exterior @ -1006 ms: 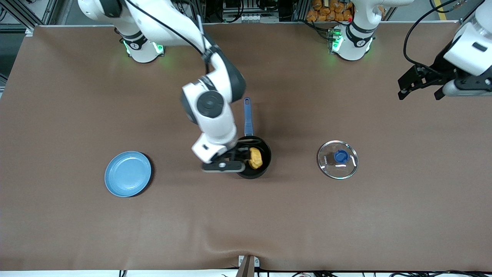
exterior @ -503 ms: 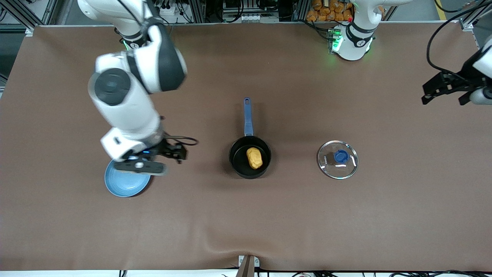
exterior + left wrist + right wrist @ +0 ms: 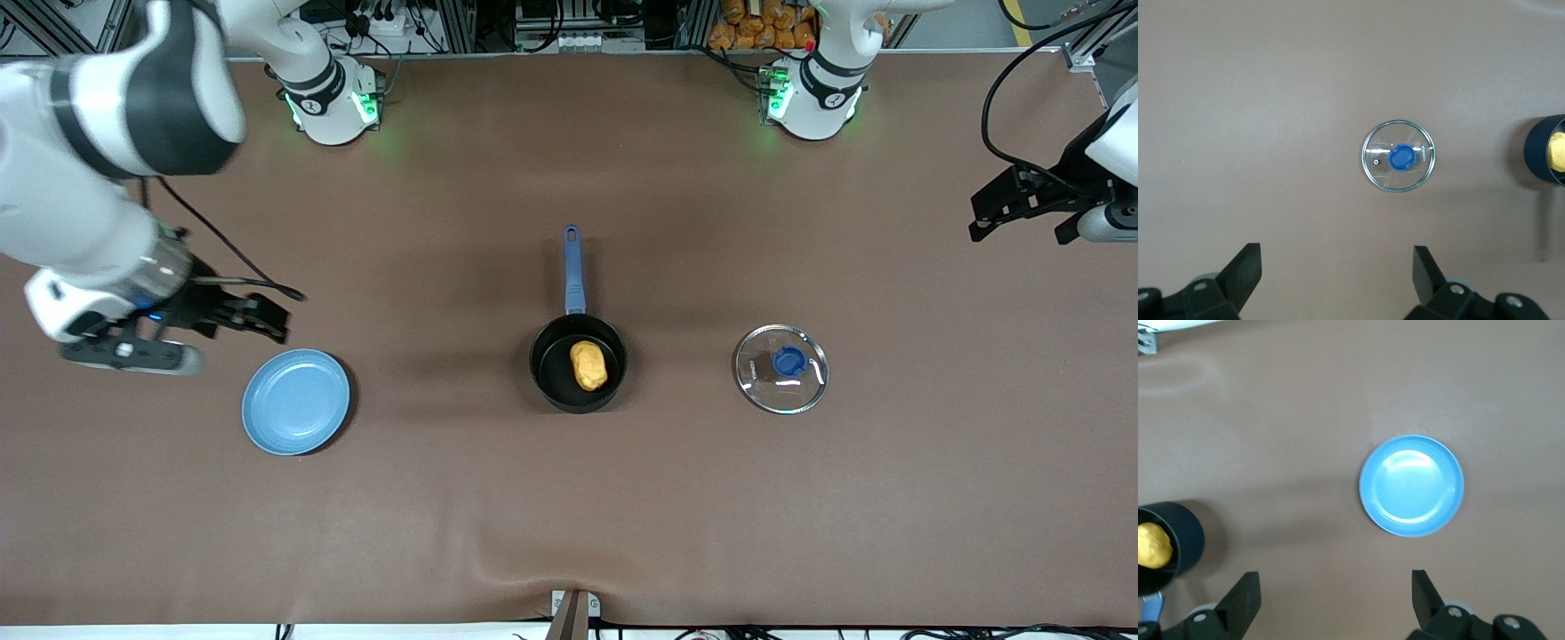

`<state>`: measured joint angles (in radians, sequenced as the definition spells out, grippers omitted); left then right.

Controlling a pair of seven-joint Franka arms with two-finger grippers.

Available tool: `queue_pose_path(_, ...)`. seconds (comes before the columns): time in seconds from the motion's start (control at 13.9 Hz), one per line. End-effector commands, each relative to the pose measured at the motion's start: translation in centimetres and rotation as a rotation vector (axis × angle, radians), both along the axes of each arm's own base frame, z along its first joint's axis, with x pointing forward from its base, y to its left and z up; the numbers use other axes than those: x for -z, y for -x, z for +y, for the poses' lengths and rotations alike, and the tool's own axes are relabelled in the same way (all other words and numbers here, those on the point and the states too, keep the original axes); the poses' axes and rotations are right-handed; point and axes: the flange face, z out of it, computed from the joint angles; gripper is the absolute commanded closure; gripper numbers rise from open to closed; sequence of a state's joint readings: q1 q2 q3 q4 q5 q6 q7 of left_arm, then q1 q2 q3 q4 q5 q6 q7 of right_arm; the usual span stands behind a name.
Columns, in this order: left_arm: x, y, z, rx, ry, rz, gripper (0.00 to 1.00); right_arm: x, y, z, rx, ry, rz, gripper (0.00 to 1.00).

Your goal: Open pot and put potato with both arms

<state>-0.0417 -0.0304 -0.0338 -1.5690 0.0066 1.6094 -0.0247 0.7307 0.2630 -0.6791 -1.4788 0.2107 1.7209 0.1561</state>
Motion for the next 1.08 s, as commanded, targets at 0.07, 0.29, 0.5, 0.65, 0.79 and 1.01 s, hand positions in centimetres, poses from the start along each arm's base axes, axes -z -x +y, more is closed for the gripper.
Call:
queue_pose_path(0.07,-0.8,0.0,-0.2,0.001,-0.002,-0.006,0.00,-2.2,2.5,-4.7,-0.004,-0.032,0.027,0.00)
queue_pose_path(0.29,-0.8,0.0,-0.2,0.001,0.001,-0.006,0.00,-2.7,2.6,-5.8,0.003,-0.016,0.021,0.00)
queue_pose_path(0.5,-0.8,-0.1,-0.3,0.003,0.001,-0.006,0.00,-3.0,2.6,-6.8,0.018,-0.012,0.012,0.00)
queue_pose_path(0.65,-0.7,-0.1,-0.3,0.003,0.001,-0.004,0.00,-3.4,2.7,-7.7,0.031,-0.015,0.008,0.00)
queue_pose_path(0.79,-0.8,-0.1,-0.3,0.003,0.001,-0.006,0.00,-3.6,2.7,-7.7,0.034,-0.015,0.005,0.00)
queue_pose_path(1.01,-0.8,-0.1,-0.3,0.003,0.001,-0.006,0.00,-3.7,2.6,-8.1,0.051,-0.017,0.002,0.00)
